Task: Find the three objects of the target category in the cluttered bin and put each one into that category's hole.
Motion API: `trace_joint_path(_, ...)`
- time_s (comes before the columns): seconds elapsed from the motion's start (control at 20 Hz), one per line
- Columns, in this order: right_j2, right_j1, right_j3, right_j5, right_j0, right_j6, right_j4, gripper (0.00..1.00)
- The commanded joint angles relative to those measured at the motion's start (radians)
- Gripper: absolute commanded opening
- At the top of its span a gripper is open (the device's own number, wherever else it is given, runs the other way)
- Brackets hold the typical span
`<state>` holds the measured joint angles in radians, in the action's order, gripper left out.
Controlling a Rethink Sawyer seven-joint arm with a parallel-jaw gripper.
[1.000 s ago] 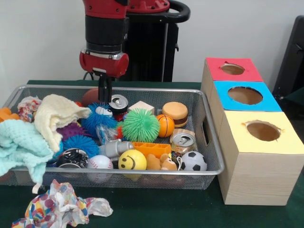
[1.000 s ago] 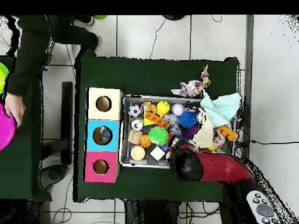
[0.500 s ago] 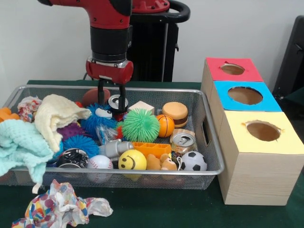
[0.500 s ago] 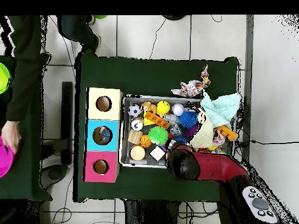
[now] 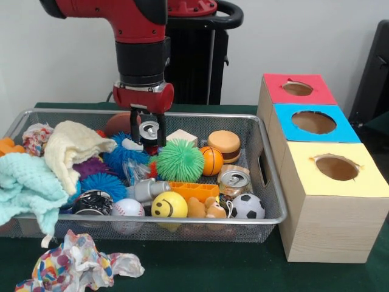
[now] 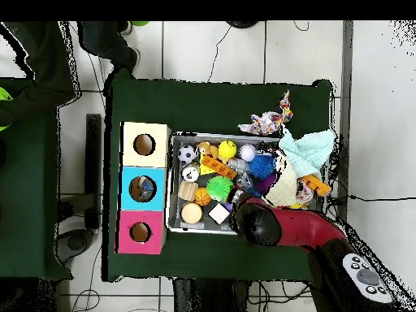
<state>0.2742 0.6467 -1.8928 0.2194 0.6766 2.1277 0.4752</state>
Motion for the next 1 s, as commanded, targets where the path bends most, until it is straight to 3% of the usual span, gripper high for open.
trace_joint_path(0.05,0.170,-0.033,0.079,-0.024,0.068,-0.133,0.085,1.00)
trace_joint_path(0.2,0.200,-0.036,0.095,-0.029,0.086,-0.142,0.115,1.00)
trace_joint_path(0.4,0.242,-0.054,0.124,0.035,0.111,-0.187,0.139,1.00)
trace_joint_path(1.0,0.376,-0.212,0.181,0.237,0.223,-0.409,0.248,1.00)
